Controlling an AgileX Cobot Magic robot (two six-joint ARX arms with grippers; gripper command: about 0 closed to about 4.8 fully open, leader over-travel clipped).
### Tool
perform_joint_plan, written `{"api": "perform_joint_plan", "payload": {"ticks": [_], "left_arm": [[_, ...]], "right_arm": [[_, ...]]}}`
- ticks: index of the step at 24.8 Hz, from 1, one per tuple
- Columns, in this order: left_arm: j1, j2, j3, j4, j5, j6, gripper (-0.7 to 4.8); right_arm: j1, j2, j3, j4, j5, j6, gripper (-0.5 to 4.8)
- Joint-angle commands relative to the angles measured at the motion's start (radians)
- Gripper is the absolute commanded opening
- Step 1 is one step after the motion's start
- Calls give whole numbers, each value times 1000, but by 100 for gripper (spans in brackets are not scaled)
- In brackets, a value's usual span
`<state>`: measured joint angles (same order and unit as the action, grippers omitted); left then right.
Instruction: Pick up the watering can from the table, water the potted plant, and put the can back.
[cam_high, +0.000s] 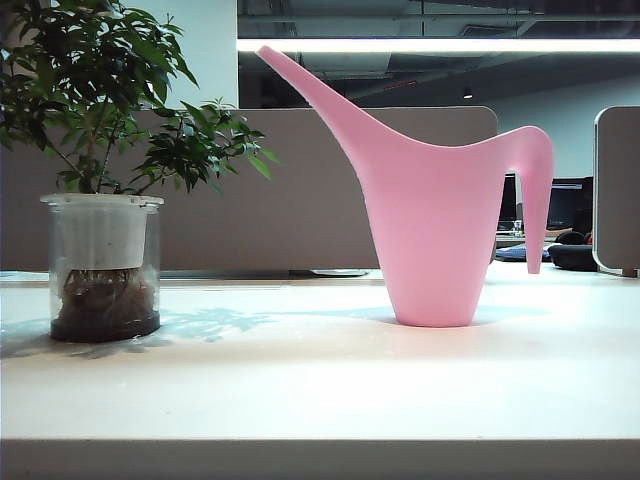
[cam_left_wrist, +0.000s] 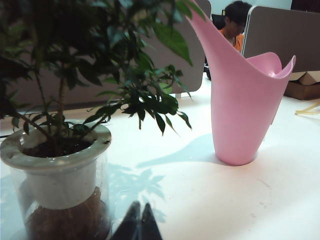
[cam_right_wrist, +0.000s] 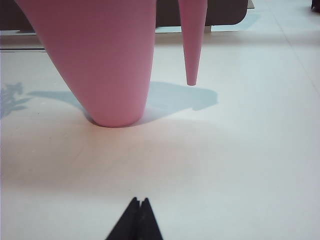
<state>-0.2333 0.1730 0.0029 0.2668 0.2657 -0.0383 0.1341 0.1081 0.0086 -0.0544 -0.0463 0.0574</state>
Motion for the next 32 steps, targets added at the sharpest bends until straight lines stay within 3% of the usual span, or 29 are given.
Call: {"api": "perform_joint_plan", "payload": {"ticks": [1,4,10,32], "left_arm": [[1,-90,3,-108,-2,6,-5],[1,-169,3,-215,-31,27,-5],[2,-170,4,-227,-116,51,-5],[2,-170,4,-229,-112,53,-4]], "right_arm": [[0,0,-7,63,-1,3,9],[0,0,-7,61,-1,2,9],[0,-8,-7,48,2,-9,9],[0,-7,-7,-18,-5,-8,9]]}}
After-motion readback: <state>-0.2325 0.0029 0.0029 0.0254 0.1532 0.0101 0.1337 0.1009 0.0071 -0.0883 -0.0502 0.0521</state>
